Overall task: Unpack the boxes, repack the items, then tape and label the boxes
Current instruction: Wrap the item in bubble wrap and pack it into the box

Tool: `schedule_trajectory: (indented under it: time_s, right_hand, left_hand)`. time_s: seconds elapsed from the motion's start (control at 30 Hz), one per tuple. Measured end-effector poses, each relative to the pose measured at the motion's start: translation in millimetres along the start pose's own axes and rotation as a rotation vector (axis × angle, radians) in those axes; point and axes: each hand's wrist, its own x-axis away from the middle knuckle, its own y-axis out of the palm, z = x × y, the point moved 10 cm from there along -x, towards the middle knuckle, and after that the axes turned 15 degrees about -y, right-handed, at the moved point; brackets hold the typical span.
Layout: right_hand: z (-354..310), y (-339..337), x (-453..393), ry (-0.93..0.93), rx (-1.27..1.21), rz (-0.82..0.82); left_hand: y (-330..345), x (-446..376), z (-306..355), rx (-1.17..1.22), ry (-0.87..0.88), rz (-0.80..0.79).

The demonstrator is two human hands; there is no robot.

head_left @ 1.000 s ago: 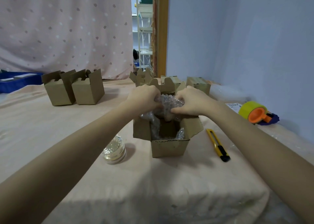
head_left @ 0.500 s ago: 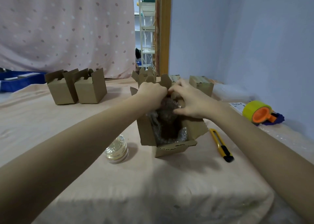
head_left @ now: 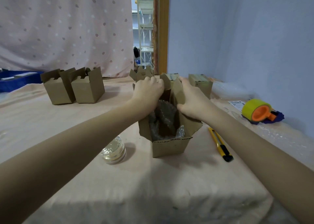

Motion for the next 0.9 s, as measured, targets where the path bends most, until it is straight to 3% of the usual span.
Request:
schedule_trajectory:
  time_s: [0.13,0.23,0.3,0.43,0.63,0.8,0.9]
  right_hand:
    - [0.8,0.2,0.2,0.029,0.02,-0.014]
    - [-1.9,1.8,-1.7,0.033,0.032,-0.03]
    - [-3.2,1.6,-2.2,0.035,0.044,-0.04]
    - [-3.5,1.5,-3.2,0.037,0.086,-0.063]
    - [2.2,4.4,-5.5,0.059,0.071,-0.091]
    - [13.2,4.9,-2.1,0.132,0.01,-0.069]
    - [16.4,4.2,-0.3,0.141,0.025,-0.061]
  left_hand:
    - [11.0,8.0,14.7,0.413,0.014,-0.361]
    - [43.7,21.3,38.1,0.346,0.072,-0.634]
    - [59.1,23.6,46.9,0.253,0.113,-0.699]
    - [77.5,15.0,52.6,0.119,0.165,-0.745]
    - [104.9,-4.8,40.7,0.152,0.027,-0.87]
    - [94.2,-9.3,54.0,0.258,0.132,-0.786]
    - [58.4,-27.1,47.3,0.277,0.176,-0.594]
